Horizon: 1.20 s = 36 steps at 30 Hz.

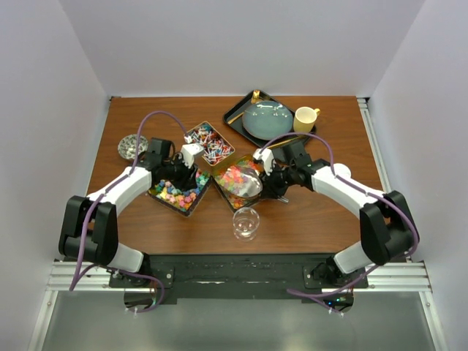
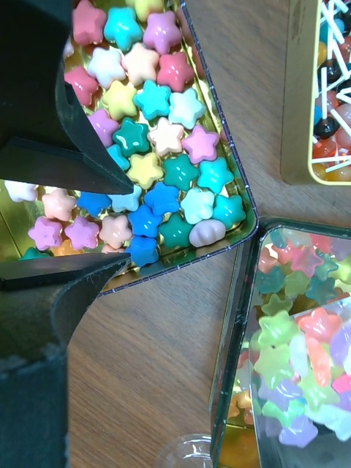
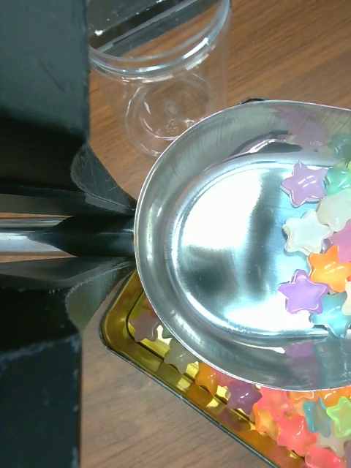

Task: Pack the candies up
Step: Scoop the fake candies from the storage box, then place the fake candies in the packing bottle.

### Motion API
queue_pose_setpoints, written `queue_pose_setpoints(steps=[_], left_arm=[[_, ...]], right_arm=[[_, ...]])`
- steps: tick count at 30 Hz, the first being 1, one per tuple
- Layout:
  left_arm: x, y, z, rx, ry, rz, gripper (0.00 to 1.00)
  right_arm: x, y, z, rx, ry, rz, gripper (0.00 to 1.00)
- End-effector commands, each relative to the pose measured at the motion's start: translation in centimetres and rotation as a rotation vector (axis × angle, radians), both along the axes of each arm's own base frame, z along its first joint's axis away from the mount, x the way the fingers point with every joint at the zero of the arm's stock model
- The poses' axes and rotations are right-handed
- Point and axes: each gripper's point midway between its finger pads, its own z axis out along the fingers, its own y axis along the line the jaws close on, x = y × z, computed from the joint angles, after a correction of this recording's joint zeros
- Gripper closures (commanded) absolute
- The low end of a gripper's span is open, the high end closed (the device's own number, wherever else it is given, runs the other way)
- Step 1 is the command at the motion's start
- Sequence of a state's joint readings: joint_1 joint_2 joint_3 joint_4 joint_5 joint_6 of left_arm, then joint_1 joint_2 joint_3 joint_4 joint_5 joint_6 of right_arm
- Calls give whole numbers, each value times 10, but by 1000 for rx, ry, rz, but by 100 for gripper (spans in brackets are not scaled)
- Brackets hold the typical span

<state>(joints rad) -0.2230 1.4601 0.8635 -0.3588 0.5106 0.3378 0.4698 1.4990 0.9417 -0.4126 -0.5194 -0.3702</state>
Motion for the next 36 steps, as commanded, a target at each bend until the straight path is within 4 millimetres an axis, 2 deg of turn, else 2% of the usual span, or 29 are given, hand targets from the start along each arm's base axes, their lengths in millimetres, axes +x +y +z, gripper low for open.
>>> queue_pose_setpoints(steps=[1,2,3,4,6,9,10,13,14,16,18,20,21,22,23,24,25,26,27,28,29,30,36], left_arm=[[17,2,17,12,-64,-13,57],[19,2,18,10,-67,-14,57],[21,2,19,12,-71,-12,57],[22,2,19,14,-70,-12,57],[24,5,18,36,-76,-12,56],[21,13,10,86,-66,-22,53],[20,15,6,99,-59,-29,50],[25,22,3,136,-58,-8,46],[32,22,12,135,-75,7,46],[33,19,26,117,-73,9,45],[40,17,48,100,-102,21,45],[46,16,64,90,-140,34,45],[47,14,79,65,-181,41,44],[46,13,85,53,-196,47,44],[44,11,92,28,-205,66,44],[41,9,109,-6,-245,68,44],[36,7,113,-26,-249,68,44],[30,3,118,-58,-247,55,44],[24,2,130,-78,-278,52,43],[19,3,130,-87,-279,57,43],[15,1,134,-106,-286,61,42],[10,2,143,-117,-317,64,41],[-9,17,150,-160,-325,158,31]], right_arm=[[5,8,22,104,-111,10,100],[7,6,26,120,-121,-7,100],[10,8,40,167,-156,-24,100],[6,6,39,180,-157,-33,100],[10,5,52,242,-195,-75,100],[2,0,66,363,-245,-130,100],[1,-1,78,402,-293,-136,100],[0,-1,85,460,-347,-157,100],[1,0,86,463,-332,-171,100],[3,-3,100,445,-294,-181,100],[2,-7,121,435,-326,-165,100],[-1,-10,135,411,-374,-135,100],[-4,-13,141,390,-365,-128,100],[-6,-15,144,366,-368,-116,100],[-13,-23,135,299,-344,-105,100],[-12,-24,154,297,-368,-102,100],[-15,-26,156,279,-355,-94,100],[-28,-31,148,232,-310,-58,100],[-30,-33,159,220,-328,-39,100],[-33,-37,159,188,-343,-9,100],[-45,-43,149,142,-288,8,100],[-48,-48,151,115,-296,24,100],[-78,-71,137,-14,-284,130,100]])
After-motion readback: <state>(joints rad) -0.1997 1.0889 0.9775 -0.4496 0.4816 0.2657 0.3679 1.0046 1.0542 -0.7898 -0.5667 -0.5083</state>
